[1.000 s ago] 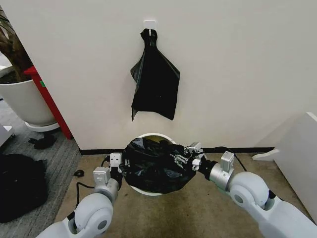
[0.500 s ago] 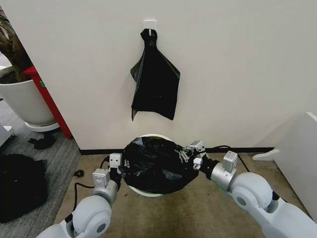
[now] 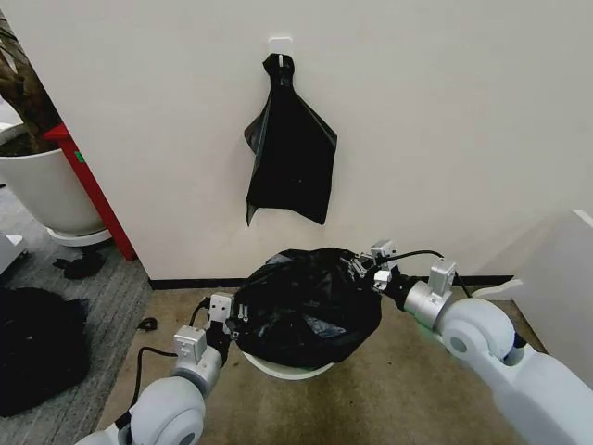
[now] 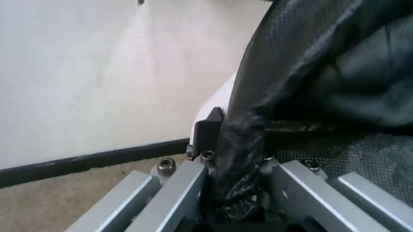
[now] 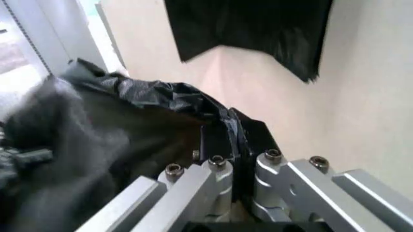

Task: Place the garbage bag over the trash bin.

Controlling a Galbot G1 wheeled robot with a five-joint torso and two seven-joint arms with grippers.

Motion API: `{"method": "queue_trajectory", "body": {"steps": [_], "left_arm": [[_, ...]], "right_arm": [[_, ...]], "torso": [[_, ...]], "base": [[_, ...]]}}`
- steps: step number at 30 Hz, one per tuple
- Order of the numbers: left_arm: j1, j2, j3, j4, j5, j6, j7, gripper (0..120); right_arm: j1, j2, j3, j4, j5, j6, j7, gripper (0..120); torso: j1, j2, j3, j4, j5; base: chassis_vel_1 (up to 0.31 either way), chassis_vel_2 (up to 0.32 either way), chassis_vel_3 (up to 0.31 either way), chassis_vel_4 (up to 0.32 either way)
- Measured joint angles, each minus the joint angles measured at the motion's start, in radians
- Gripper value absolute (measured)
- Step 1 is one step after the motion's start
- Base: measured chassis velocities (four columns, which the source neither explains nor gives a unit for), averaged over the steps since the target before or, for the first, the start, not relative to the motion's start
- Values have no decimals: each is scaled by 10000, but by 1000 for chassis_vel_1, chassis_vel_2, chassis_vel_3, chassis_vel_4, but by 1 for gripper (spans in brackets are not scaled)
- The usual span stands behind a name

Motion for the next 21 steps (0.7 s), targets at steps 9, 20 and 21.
{"method": "queue_trajectory", "body": {"steps": [9, 20, 21], "left_arm": [[98, -12, -47, -74, -11, -412, 403, 0], [5, -182, -159, 115, -519, -796, 468, 0], [-35, -226, -180, 153, -677, -796, 382, 0]], "right_arm": [[64, -128, -46, -933, -327, 201, -1036, 0], [-30, -162, 67, -1856, -937, 1268, -2062, 13], [-78, -205, 112, -1853, -929, 1336, -2059, 15]], "torso": [[0, 0, 0, 0, -1], [0, 0, 0, 1, -1], [0, 0, 0, 1, -1]], "base": [[0, 0, 0, 0], [0, 0, 0, 0], [0, 0, 0, 0]]}}
